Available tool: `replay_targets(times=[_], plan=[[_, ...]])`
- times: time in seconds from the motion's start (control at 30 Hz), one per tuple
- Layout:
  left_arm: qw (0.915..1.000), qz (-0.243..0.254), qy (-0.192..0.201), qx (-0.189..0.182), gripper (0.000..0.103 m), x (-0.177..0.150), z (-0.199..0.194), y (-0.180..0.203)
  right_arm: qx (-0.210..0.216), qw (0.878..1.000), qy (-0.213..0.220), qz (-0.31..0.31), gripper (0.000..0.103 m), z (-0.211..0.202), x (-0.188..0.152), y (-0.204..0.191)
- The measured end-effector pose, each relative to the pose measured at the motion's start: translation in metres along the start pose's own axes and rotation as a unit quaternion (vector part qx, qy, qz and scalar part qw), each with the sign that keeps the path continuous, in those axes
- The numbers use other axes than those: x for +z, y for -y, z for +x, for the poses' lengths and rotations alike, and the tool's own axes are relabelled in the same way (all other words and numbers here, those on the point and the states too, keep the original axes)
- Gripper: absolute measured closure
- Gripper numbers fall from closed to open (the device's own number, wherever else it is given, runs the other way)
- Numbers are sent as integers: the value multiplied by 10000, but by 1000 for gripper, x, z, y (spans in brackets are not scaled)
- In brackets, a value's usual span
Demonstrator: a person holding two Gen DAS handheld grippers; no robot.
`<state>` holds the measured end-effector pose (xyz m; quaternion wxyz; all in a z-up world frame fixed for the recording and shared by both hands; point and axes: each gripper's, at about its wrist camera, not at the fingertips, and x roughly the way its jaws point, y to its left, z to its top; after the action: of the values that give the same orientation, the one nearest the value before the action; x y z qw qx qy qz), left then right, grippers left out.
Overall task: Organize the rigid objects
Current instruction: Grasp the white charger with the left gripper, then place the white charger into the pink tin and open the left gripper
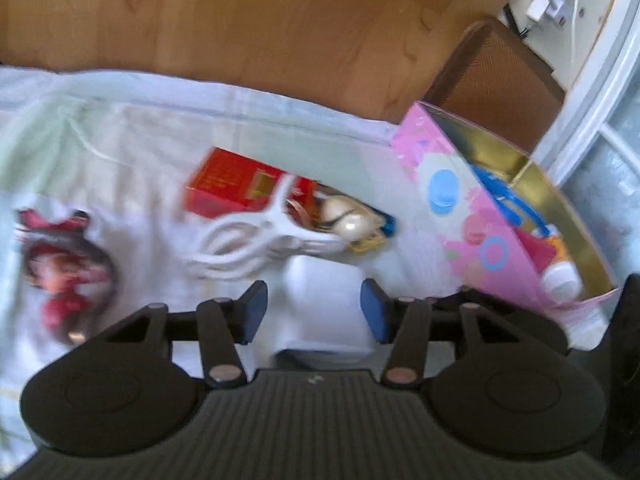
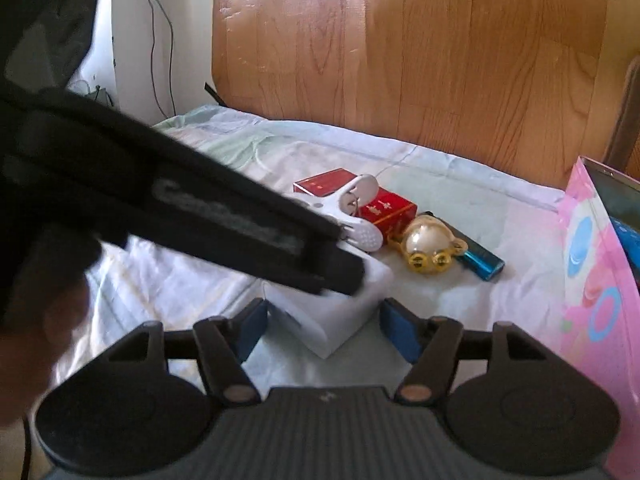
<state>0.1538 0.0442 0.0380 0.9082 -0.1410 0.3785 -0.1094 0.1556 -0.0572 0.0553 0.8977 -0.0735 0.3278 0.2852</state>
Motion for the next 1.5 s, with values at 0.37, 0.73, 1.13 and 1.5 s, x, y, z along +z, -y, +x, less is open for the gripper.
replay_targets(times=[0.37,0.73,1.13,1.5], plan=[[9981,310,512,167,54,-3,-38,29,-184,9961,854,-112,60,-56,-14,-7],[9904,1145,542,-546,53,24,-11,134,-1207,9802,1537,319,60,-126,-23,55],[9842,1598,-329,-685,68,27,74,207,-1648,9752,1050,1040,61,-135,-41,145],[9816,1833,451,-301,65,30,52,224,-2188,9551,1339,1483,60,-137,-55,162]])
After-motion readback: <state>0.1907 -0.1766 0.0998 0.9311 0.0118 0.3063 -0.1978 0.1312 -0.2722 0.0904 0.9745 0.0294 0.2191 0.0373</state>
